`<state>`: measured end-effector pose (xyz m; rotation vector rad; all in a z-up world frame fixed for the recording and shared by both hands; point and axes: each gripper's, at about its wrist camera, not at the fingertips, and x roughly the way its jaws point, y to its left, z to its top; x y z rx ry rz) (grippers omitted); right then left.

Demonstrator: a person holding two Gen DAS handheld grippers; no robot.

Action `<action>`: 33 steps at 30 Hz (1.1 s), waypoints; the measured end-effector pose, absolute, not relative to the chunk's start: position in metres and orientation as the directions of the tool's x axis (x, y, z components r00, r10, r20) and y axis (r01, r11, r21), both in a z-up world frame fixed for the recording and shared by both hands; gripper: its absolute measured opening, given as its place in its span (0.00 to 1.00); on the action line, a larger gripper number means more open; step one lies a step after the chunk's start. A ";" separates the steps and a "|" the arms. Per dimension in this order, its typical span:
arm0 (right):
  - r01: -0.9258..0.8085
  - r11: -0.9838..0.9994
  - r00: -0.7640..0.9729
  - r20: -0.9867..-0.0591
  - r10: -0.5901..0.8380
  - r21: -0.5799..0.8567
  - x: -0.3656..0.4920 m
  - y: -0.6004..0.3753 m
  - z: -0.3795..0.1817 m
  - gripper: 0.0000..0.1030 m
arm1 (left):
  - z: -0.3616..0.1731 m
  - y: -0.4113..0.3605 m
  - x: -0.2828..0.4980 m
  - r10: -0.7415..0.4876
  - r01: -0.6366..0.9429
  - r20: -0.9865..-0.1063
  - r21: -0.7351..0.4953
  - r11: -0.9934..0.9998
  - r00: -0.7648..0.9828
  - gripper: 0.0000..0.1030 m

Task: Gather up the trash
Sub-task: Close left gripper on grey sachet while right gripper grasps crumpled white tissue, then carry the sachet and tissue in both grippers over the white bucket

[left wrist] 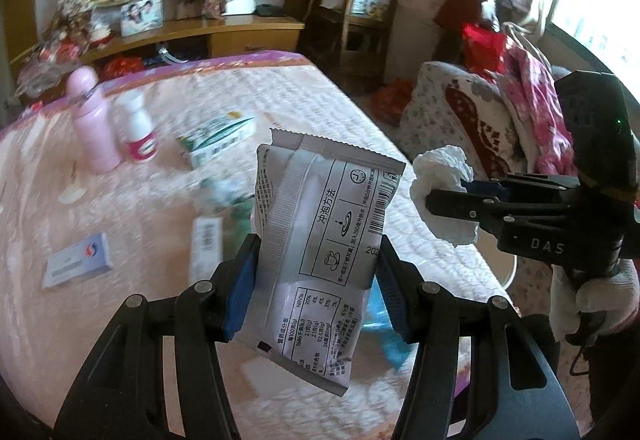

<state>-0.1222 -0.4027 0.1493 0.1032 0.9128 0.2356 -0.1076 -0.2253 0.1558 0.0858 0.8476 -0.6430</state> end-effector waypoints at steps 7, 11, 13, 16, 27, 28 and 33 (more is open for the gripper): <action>-0.063 0.981 0.602 -0.777 0.184 0.183 -0.148 -0.461 0.146 0.25 | 0.161 -0.284 -0.124 -0.520 0.631 -0.722 -0.150 0.761 0.456 0.53; -0.004 0.983 0.602 -0.784 0.148 0.183 -0.164 -0.496 0.142 0.25 | 0.160 -0.319 -0.132 -0.531 0.668 -0.730 -0.138 0.731 0.431 0.53; 0.023 0.984 0.599 -0.790 0.130 0.179 -0.171 -0.512 0.138 0.25 | 0.158 -0.337 -0.138 -0.536 0.688 -0.735 -0.131 0.714 0.416 0.53; 0.061 0.982 0.593 -0.798 0.106 0.176 -0.184 -0.534 0.132 0.25 | 0.154 -0.359 -0.147 -0.541 0.712 -0.741 -0.123 0.691 0.397 0.53; 0.198 0.965 0.566 -0.823 0.031 0.172 -0.224 -0.608 0.107 0.25 | 0.138 -0.439 -0.174 -0.557 0.775 -0.769 -0.130 0.618 0.315 0.53; 0.207 0.963 0.562 -0.827 0.026 0.171 -0.227 -0.612 0.104 0.25 | 0.136 -0.444 -0.175 -0.557 0.779 -0.771 -0.130 0.613 0.309 0.53; 0.258 0.950 0.541 -0.841 0.009 0.177 -0.239 -0.635 0.086 0.25 | 0.123 -0.471 -0.183 -0.549 0.790 -0.788 -0.136 0.598 0.280 0.53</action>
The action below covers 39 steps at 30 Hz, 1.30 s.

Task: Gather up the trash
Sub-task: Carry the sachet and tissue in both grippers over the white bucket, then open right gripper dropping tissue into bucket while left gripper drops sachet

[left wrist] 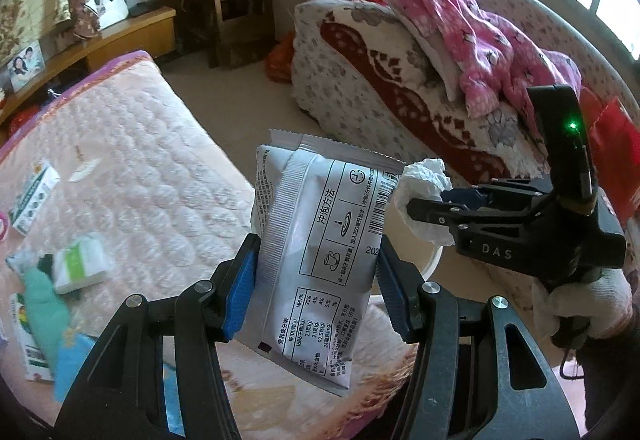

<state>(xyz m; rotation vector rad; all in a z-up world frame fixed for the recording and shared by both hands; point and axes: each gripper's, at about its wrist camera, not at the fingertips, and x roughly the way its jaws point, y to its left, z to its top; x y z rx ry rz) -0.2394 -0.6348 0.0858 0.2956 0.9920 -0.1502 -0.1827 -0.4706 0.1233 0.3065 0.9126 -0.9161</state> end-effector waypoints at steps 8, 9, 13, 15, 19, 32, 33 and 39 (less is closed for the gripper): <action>0.323 0.930 0.508 -0.861 -0.012 0.177 -0.255 -0.662 0.060 0.25 | 0.105 -0.505 -0.188 -0.542 0.792 -0.804 -0.155 0.590 0.246 0.53; 0.331 0.926 0.504 -0.864 -0.012 0.180 -0.257 -0.665 0.057 0.25 | 0.103 -0.509 -0.188 -0.542 0.792 -0.805 -0.159 0.589 0.242 0.54; 0.359 0.913 0.493 -0.870 -0.009 0.194 -0.260 -0.675 0.046 0.25 | 0.093 -0.523 -0.187 -0.545 0.789 -0.810 -0.184 0.586 0.215 0.54; 0.370 0.907 0.487 -0.873 -0.007 0.199 -0.260 -0.677 0.041 0.25 | 0.089 -0.527 -0.187 -0.554 0.787 -0.807 -0.202 0.583 0.203 0.54; 0.398 0.896 0.477 -0.879 -0.021 0.194 -0.259 -0.682 0.030 0.37 | 0.080 -0.530 -0.181 -0.583 0.771 -0.795 -0.263 0.580 0.168 0.55; 0.448 0.855 0.497 -0.868 0.006 0.263 -0.263 -0.691 0.018 0.65 | 0.069 -0.526 -0.167 -0.633 0.713 -0.770 -0.402 0.574 0.075 0.57; 0.446 0.855 0.498 -0.867 0.006 0.263 -0.263 -0.690 0.019 0.65 | 0.070 -0.525 -0.167 -0.636 0.714 -0.768 -0.404 0.572 0.075 0.57; 0.433 0.862 0.505 -0.863 0.010 0.264 -0.264 -0.685 0.026 0.65 | 0.077 -0.520 -0.164 -0.652 0.710 -0.754 -0.416 0.568 0.081 0.57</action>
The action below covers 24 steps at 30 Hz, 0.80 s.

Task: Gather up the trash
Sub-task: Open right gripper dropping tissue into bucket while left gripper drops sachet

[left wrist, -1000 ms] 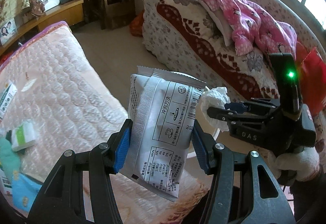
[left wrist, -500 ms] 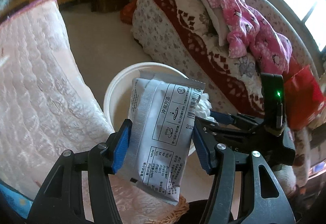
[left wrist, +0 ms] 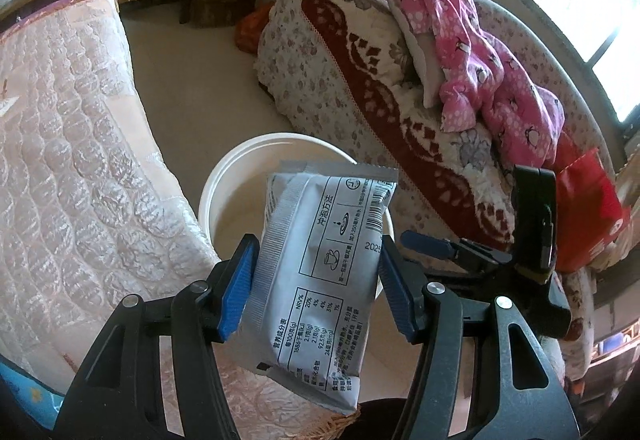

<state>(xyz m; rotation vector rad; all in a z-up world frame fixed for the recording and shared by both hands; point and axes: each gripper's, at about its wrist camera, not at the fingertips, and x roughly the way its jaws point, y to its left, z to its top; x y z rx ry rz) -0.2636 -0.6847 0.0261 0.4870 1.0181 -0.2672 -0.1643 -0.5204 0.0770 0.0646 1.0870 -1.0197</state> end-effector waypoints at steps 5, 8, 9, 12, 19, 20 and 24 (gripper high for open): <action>0.426 0.871 0.498 -0.867 0.001 0.246 -0.265 -0.682 0.028 0.65 | 0.086 -0.519 -0.158 -0.674 0.707 -0.734 -0.431 0.560 0.085 0.57; 0.427 0.872 0.498 -0.867 -0.004 0.241 -0.266 -0.681 0.030 0.65 | 0.088 -0.518 -0.154 -0.688 0.702 -0.721 -0.447 0.554 0.084 0.61; 0.426 0.872 0.498 -0.867 -0.003 0.242 -0.265 -0.681 0.030 0.65 | 0.089 -0.518 -0.153 -0.693 0.699 -0.716 -0.455 0.551 0.081 0.63; 0.422 0.874 0.500 -0.866 -0.003 0.241 -0.266 -0.681 0.031 0.65 | 0.088 -0.517 -0.151 -0.692 0.693 -0.717 -0.459 0.556 0.081 0.63; 0.412 0.881 0.498 -0.867 -0.003 0.233 -0.264 -0.674 0.032 0.65 | 0.092 -0.508 -0.155 -0.667 0.707 -0.732 -0.397 0.585 0.141 0.63; 0.409 0.882 0.498 -0.867 -0.002 0.232 -0.264 -0.672 0.032 0.65 | 0.093 -0.507 -0.156 -0.661 0.709 -0.734 -0.383 0.592 0.155 0.63; 0.398 0.890 0.493 -0.870 -0.004 0.222 -0.262 -0.665 0.032 0.65 | 0.099 -0.499 -0.162 -0.642 0.721 -0.733 -0.319 0.615 0.224 0.63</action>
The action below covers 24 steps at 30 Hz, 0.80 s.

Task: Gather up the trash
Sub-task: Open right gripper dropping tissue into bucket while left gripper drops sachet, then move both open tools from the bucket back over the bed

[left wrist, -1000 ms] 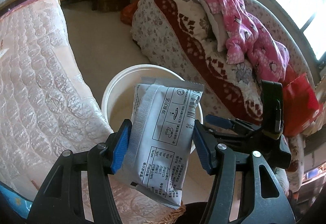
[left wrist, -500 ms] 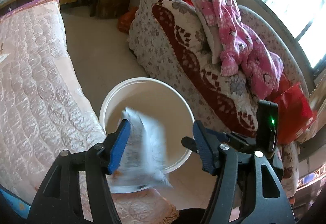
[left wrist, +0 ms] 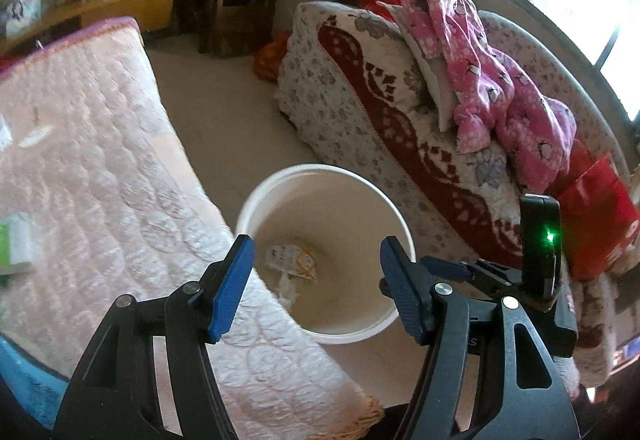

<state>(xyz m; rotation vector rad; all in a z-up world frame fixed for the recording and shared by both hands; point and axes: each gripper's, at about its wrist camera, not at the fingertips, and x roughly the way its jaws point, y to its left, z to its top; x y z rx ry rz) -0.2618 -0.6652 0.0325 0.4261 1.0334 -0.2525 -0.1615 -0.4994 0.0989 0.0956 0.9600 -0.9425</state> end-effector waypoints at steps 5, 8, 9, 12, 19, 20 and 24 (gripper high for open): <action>0.384 0.899 0.496 -0.868 -0.009 0.210 -0.260 -0.655 0.039 0.65 | 0.105 -0.482 -0.163 -0.632 0.705 -0.724 -0.295 0.645 0.275 0.63; 0.374 0.905 0.506 -0.863 -0.018 0.201 -0.258 -0.648 0.046 0.65 | 0.107 -0.471 -0.165 -0.612 0.690 -0.726 -0.268 0.672 0.315 0.63; 0.371 0.907 0.509 -0.861 -0.019 0.200 -0.258 -0.646 0.049 0.65 | 0.109 -0.466 -0.166 -0.597 0.682 -0.727 -0.247 0.688 0.338 0.63; 0.355 0.914 0.523 -0.852 -0.020 0.197 -0.255 -0.635 0.057 0.66 | 0.112 -0.451 -0.168 -0.566 0.662 -0.728 -0.209 0.720 0.387 0.63; 0.297 0.934 0.551 -0.834 0.002 0.198 -0.244 -0.601 0.072 0.68 | 0.117 -0.409 -0.164 -0.536 0.613 -0.726 -0.201 0.764 0.431 0.63; 0.285 0.938 0.554 -0.833 0.007 0.197 -0.242 -0.595 0.073 0.68 | 0.118 -0.400 -0.163 -0.531 0.605 -0.724 -0.199 0.771 0.440 0.63; 0.247 0.949 0.562 -0.827 0.024 0.196 -0.233 -0.572 0.079 0.72 | 0.120 -0.373 -0.159 -0.510 0.576 -0.728 -0.193 0.794 0.459 0.63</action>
